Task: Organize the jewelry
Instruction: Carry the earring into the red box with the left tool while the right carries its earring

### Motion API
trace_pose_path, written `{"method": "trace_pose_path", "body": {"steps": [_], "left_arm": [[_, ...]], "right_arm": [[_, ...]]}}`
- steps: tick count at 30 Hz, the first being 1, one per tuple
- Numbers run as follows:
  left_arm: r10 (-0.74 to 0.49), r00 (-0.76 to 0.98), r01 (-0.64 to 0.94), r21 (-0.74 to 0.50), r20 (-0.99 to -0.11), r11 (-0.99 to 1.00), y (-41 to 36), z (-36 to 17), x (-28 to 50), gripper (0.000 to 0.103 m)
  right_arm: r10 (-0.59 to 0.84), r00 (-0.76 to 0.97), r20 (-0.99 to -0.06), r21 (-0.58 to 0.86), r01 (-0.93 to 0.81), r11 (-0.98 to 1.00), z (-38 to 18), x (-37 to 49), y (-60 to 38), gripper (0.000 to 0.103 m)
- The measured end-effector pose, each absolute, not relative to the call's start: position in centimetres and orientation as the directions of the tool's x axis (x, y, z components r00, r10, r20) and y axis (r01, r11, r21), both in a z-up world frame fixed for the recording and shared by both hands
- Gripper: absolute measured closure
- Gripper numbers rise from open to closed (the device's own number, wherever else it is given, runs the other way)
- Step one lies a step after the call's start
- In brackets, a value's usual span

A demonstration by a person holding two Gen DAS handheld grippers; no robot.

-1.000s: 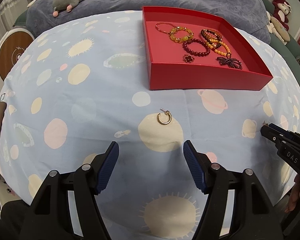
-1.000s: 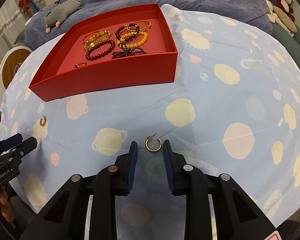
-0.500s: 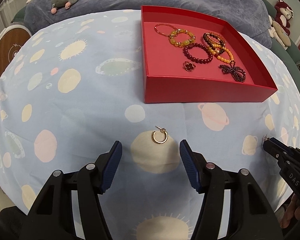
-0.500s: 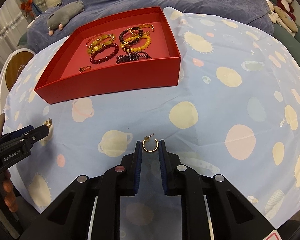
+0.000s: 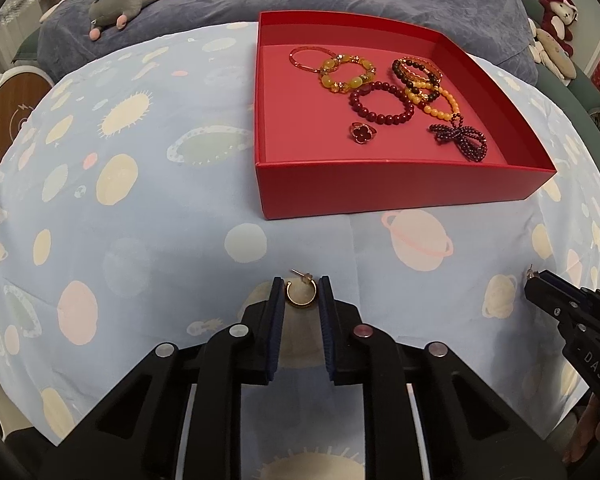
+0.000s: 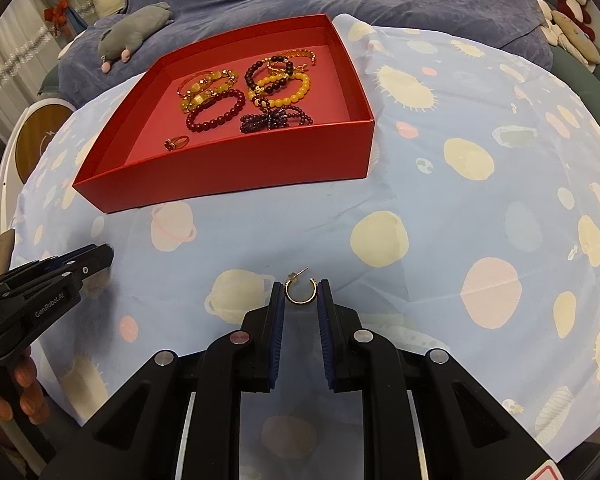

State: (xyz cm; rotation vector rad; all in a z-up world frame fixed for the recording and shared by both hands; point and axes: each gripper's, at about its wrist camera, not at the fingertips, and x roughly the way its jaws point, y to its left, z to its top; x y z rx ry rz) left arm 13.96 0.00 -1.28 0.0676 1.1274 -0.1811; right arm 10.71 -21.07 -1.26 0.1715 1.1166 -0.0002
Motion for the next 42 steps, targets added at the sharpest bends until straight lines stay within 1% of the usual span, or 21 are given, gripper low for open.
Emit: {"method": "trace_pose_path", "body": {"steps": [8, 14, 26, 33, 42], "left_arm": [[-0.129, 0.42, 0.183, -0.056, -0.898, 0.982, -0.1, -0.2, 12.9, 0.086], [-0.151, 0.448, 0.2, -0.066, -0.881, 0.978, -0.6, 2.6, 11.8, 0.086], [-0.182, 0.538, 0.245, -0.054, -0.823, 0.968, -2.1, 9.1, 11.2, 0.086], [-0.208, 0.575, 0.268, -0.058, -0.791, 0.962, -2.9, 11.9, 12.1, 0.086], [-0.23, 0.612, 0.292, -0.054, -0.756, 0.955, -3.9, 14.0, 15.4, 0.086]], "right_arm": [[0.097, 0.459, -0.883, 0.147, 0.073, 0.987, 0.0, 10.1, -20.6, 0.087], [0.119, 0.496, -0.86, 0.164, 0.048, 0.985, 2.3, 9.5, -19.8, 0.087], [0.136, 0.602, -0.787, 0.169, -0.002, 0.986, 8.8, 9.8, -18.5, 0.087], [0.137, 0.648, -0.75, 0.16, -0.023, 0.987, 11.8, 11.0, -18.3, 0.087], [0.14, 0.674, -0.725, 0.155, -0.039, 0.987, 13.4, 14.4, -18.3, 0.087]]}}
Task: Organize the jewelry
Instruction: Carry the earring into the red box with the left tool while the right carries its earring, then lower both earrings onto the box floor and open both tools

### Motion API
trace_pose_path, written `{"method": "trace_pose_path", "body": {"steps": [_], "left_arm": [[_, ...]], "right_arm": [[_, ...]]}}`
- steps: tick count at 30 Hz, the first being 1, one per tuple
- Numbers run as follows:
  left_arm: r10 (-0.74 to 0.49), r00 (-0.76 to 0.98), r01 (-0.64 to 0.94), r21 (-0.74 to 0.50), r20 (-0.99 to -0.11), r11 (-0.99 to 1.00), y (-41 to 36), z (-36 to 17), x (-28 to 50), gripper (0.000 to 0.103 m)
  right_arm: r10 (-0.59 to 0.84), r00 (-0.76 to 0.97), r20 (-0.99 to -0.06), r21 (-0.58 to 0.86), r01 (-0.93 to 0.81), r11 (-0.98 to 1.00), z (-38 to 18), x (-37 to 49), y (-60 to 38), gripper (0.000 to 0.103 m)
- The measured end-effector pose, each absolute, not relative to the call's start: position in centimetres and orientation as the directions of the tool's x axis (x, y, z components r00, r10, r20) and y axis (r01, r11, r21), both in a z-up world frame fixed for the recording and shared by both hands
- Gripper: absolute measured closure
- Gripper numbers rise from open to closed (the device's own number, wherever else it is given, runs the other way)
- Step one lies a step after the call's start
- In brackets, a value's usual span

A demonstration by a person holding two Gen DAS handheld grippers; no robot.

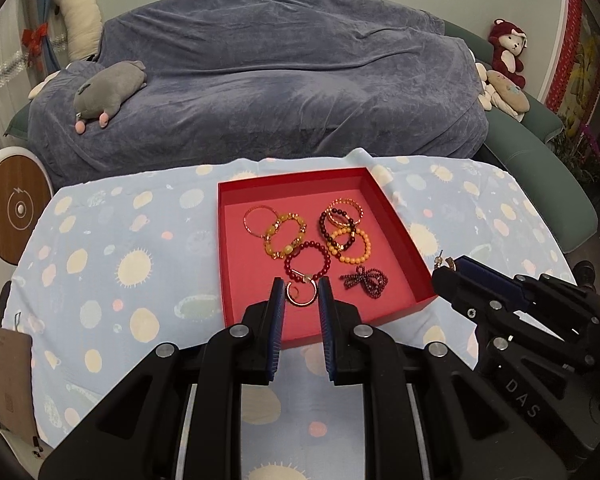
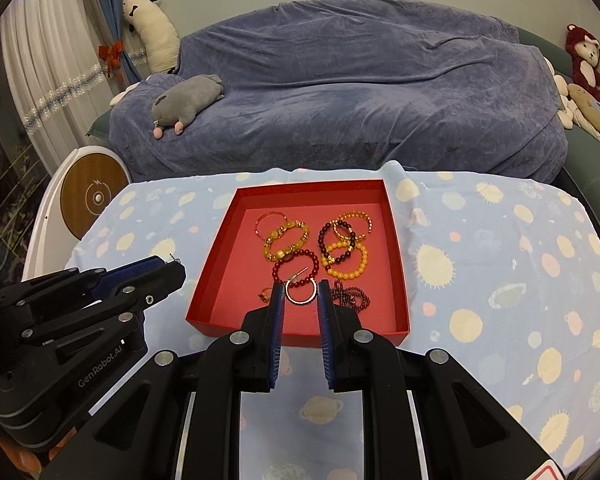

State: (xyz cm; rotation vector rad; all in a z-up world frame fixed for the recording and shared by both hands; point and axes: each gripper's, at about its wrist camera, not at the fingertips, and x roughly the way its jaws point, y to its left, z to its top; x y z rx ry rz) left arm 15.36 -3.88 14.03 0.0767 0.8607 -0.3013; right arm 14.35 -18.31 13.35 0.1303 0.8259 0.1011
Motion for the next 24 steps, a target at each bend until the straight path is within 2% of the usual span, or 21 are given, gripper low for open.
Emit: {"method": "trace_pose_path", "body": {"steps": [8, 24], "left_arm": [[-0.216, 0.608, 0.294, -0.036, -0.764, 0.955, -4.9, 12.9, 19.7, 0.086], [-0.168, 0.547, 0.279, -0.011, -0.82, 0.96, -6.1, 6.7, 27.7, 0.086]], "right_arm": [[0.14, 0.666, -0.733, 0.159, -0.033, 0.987, 12.3, 18.9, -18.4, 0.087], [0.126, 0.599, -0.791, 0.143, -0.018, 0.99, 6.5, 27.1, -18.6, 0.087]]}}
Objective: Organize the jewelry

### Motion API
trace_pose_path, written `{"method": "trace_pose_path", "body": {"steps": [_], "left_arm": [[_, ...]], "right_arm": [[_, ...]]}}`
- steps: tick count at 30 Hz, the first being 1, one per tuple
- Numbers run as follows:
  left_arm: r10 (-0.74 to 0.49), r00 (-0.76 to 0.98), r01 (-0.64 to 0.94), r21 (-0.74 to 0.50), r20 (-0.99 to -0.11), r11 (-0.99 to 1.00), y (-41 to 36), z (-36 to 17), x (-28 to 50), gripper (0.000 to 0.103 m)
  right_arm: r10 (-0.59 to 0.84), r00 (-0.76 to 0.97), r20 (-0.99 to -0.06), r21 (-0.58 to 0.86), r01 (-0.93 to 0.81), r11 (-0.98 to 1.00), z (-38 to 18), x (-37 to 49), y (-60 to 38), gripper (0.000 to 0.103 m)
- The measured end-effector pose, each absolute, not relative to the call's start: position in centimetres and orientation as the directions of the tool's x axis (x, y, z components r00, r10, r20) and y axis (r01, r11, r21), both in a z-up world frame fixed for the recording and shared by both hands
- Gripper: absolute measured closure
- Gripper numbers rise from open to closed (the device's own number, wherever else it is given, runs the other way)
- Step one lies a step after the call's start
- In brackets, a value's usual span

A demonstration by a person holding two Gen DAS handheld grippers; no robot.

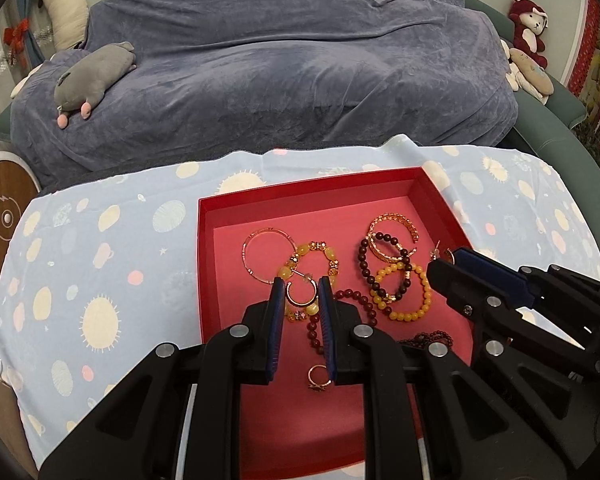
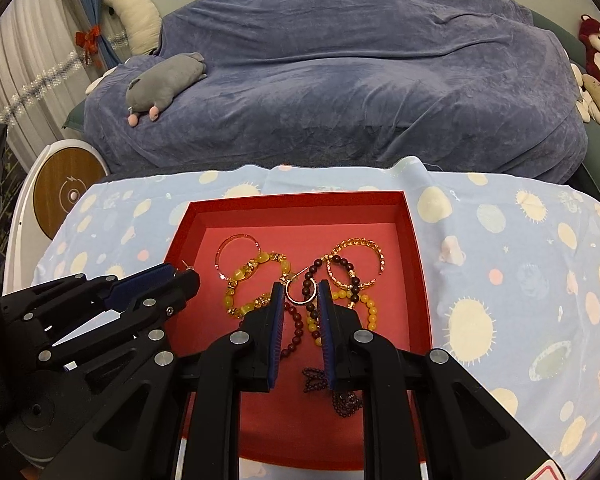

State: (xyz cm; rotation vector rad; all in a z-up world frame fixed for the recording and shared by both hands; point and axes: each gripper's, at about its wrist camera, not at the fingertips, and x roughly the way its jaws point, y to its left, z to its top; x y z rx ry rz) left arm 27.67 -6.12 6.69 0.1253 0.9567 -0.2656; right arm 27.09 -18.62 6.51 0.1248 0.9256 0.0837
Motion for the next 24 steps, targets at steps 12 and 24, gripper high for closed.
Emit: {"method": "trace_pose_path", "body": {"steps": [12, 24], "left_arm": [[-0.141, 0.507, 0.273, 0.003, -0.85, 0.962, -6.6, 3.3, 29.8, 0.086], [-0.133, 0.502, 0.268, 0.008, -0.855, 0.963, -6.9, 2.1, 29.6, 0.069]], "right_arm": [[0.121, 0.563, -0.817, 0.141, -0.01, 0.99, 3.4, 29.3, -18.9, 0.087], [0.108, 0.549, -0.829, 0.131, 0.003, 0.991, 2.3, 29.2, -19.2, 0.084]]}}
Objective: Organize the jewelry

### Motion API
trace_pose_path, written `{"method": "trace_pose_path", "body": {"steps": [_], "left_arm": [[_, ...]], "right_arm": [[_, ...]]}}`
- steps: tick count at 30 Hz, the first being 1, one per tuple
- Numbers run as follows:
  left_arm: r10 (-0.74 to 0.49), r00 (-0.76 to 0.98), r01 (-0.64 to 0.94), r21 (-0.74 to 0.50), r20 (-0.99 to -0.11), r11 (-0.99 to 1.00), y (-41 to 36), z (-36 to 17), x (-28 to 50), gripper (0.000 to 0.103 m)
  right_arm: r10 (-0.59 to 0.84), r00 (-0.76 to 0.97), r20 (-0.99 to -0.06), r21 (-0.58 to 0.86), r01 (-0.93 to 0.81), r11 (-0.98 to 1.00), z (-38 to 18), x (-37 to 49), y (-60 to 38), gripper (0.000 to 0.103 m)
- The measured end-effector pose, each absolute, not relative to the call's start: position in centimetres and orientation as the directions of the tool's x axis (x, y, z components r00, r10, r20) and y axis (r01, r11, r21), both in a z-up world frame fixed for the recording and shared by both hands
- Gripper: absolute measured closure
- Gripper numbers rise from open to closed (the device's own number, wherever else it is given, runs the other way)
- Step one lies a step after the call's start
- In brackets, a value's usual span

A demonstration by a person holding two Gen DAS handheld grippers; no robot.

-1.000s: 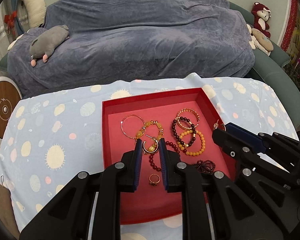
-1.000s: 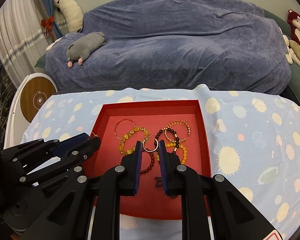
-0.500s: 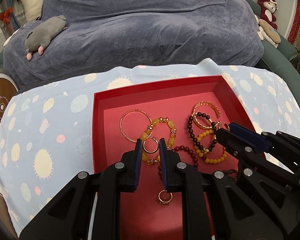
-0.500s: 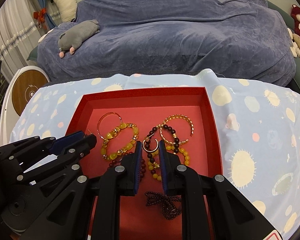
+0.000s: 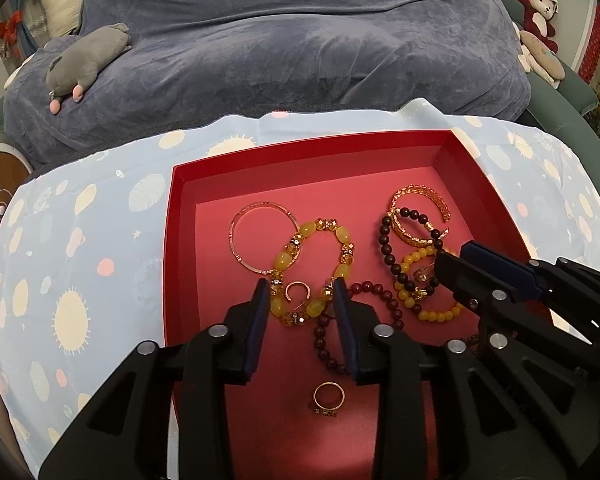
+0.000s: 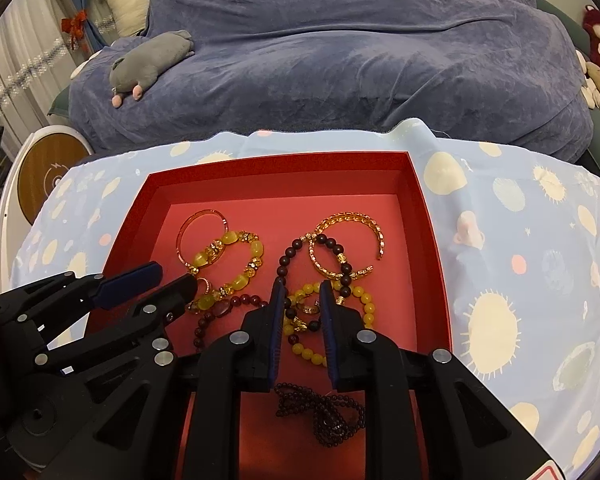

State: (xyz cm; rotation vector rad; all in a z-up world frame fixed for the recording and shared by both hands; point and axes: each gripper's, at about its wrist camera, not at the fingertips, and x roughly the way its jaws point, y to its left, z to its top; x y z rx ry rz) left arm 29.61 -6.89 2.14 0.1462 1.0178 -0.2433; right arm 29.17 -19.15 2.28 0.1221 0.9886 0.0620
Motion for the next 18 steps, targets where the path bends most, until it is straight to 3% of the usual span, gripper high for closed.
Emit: {"method": "trace_pose_path", "body": {"steps": [18], "left_arm": [[-0.09, 0.482, 0.228, 0.025, -0.872, 0.973, -5.3, 1.6, 24.3, 0.065]], "right_arm": [[0.081, 0.505, -0.859, 0.127, 0.056, 0.99, 1.0, 22.8, -19.4, 0.076]]}}
